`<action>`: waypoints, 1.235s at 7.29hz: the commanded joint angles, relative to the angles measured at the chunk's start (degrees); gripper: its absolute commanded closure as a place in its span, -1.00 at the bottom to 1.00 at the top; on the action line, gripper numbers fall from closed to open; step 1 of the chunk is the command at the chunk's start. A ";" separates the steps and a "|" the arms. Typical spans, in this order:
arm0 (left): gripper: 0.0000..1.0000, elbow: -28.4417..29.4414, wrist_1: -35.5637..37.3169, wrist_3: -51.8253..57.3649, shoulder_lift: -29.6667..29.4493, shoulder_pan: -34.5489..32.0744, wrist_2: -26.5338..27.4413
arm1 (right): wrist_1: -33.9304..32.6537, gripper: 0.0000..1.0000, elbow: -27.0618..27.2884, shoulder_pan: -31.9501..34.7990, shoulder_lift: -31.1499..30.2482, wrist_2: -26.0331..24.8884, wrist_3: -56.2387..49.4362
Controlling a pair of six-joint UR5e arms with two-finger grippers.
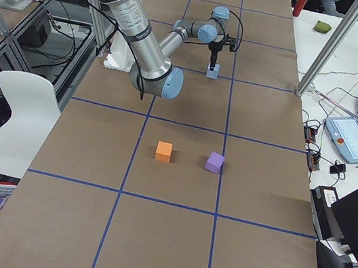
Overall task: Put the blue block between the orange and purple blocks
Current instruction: 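Withdraw the left arm while the right gripper grasps the light blue cube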
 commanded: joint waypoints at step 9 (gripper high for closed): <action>-1.00 -0.12 -0.03 0.68 -0.42 -0.14 -2.09 | -7.18 1.00 26.32 5.45 -13.94 -0.58 -0.15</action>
